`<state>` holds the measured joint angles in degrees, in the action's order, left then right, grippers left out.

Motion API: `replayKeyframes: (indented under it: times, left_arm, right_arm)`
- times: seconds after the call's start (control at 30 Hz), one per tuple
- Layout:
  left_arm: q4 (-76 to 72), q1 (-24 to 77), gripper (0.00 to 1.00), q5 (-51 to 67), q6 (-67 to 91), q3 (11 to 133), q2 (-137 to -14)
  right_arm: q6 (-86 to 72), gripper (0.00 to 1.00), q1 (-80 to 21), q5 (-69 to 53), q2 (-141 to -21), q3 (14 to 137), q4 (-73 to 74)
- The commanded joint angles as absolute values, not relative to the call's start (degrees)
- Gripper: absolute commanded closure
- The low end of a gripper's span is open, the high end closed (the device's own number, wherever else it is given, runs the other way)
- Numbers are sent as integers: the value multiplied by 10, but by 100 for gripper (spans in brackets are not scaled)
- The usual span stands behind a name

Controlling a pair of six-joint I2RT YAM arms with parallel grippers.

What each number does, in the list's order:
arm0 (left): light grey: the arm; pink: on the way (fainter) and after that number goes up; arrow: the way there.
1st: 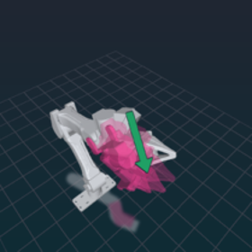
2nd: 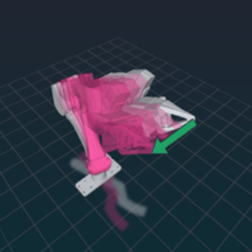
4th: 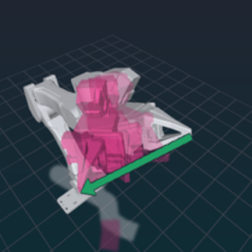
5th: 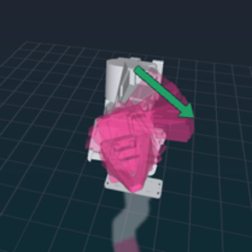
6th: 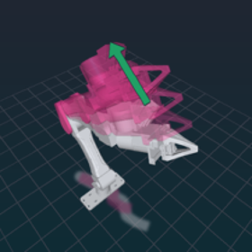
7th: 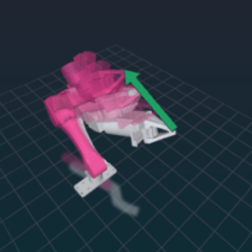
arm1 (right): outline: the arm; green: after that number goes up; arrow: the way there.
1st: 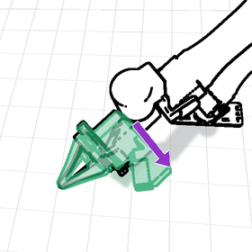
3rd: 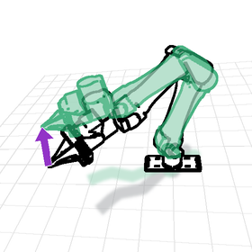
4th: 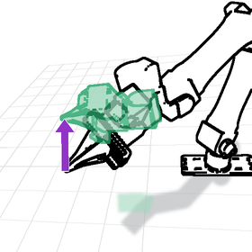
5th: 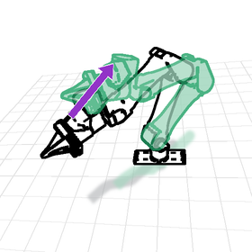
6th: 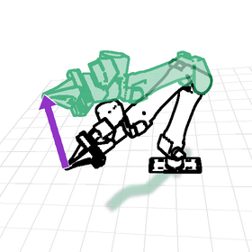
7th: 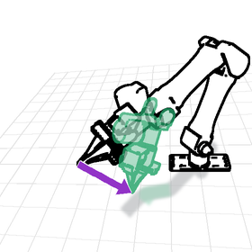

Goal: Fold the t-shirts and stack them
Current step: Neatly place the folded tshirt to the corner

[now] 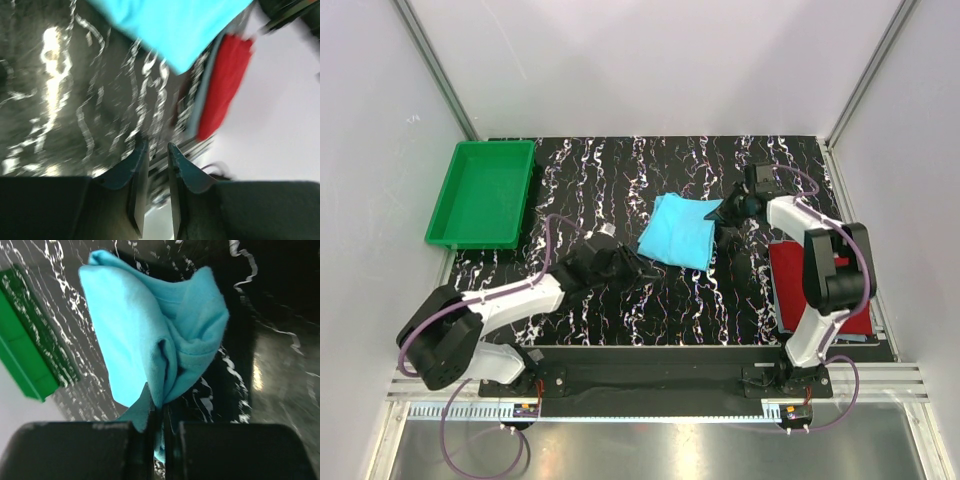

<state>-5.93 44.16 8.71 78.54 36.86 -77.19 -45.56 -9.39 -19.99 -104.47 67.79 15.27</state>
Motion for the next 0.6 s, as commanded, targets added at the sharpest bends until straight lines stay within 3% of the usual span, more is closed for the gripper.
replayKeyframes:
  times: [0.0,0.17,0.33,0.57]
  left_arm:
    - [-2,437,74,164,620,373,-743]
    - [123,437,75,215,448,446,-741]
    - [146,437,74,256,361,460,-704]
    - [176,420,74,308,302,443,-684]
  right_arm:
    - [-412,100,-98,-89,-985,679,218]
    - [-410,100,-97,37,-941,703,292]
    - [-425,100,-93,151,-929,796,429]
    - [-432,100,-71,203,-937,908,546]
